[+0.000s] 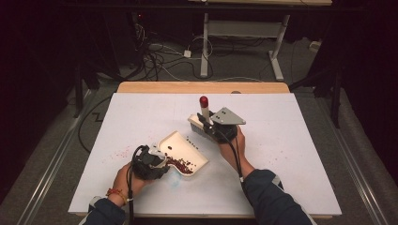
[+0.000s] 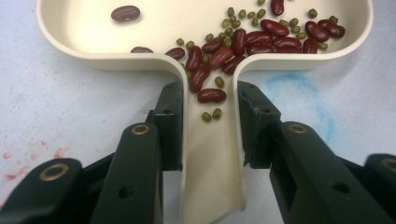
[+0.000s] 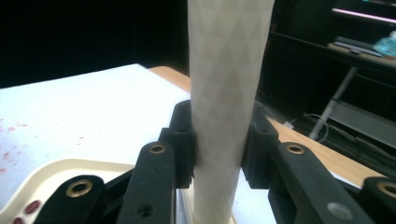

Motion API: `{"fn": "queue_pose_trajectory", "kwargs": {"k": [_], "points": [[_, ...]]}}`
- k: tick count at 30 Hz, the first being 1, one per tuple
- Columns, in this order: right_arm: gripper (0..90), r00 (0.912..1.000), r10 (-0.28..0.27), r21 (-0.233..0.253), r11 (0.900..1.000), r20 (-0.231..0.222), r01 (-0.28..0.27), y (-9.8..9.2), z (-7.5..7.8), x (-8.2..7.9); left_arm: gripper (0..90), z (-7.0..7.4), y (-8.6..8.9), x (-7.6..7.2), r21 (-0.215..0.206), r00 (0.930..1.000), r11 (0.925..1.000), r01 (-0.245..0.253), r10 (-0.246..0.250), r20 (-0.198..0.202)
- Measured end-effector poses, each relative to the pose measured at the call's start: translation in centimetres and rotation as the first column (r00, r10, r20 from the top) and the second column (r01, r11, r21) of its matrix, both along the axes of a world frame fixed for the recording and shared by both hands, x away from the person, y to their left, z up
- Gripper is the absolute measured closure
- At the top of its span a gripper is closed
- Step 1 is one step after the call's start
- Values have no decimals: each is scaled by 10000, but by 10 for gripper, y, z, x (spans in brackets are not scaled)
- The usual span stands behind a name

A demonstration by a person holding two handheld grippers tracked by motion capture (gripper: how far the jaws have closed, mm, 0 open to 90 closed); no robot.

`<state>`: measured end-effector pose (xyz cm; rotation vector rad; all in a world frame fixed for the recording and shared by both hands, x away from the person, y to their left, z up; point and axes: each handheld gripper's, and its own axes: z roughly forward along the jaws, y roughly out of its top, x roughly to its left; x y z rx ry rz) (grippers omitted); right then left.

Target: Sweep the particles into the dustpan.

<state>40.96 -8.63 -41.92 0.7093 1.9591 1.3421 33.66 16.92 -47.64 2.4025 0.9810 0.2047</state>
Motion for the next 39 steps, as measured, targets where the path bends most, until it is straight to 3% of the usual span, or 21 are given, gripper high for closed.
{"fn": "queue_pose_trajectory", "kwargs": {"k": [6,10,16,21,25,33,35,39], "points": [[693,9982,406,90,9991,-447,-403,15,-3,-11,633,1,-2,2,132,10000,9999,-15,15,17],[688,9944,773,507,9960,-722,-737,17,-4,-23,633,1,1,2,113,10000,9999,-73,74,-2],[701,9838,1627,756,9847,-751,-1571,27,0,-46,633,2,0,2,99,9999,9998,-144,144,36],[702,9793,1847,842,9805,-831,-1778,30,3,-57,632,2,1,2,95,9999,9999,-110,109,51],[701,9766,2013,1092,9752,-753,-1926,20,13,-60,632,2,4,1,37,9999,9999,-118,118,24],[701,9913,1281,963,9875,-312,-1246,-12,36,-54,632,1,9,-1,9,9998,9998,-182,182,40],[702,9939,1064,1028,9894,-292,-1029,-18,36,-50,632,0,10,-2,-4,9997,9997,-224,224,59],[701,9981,524,623,9968,-330,-503,-22,27,-42,632,1,10,-3,100,9998,9998,-183,182,33]]}}
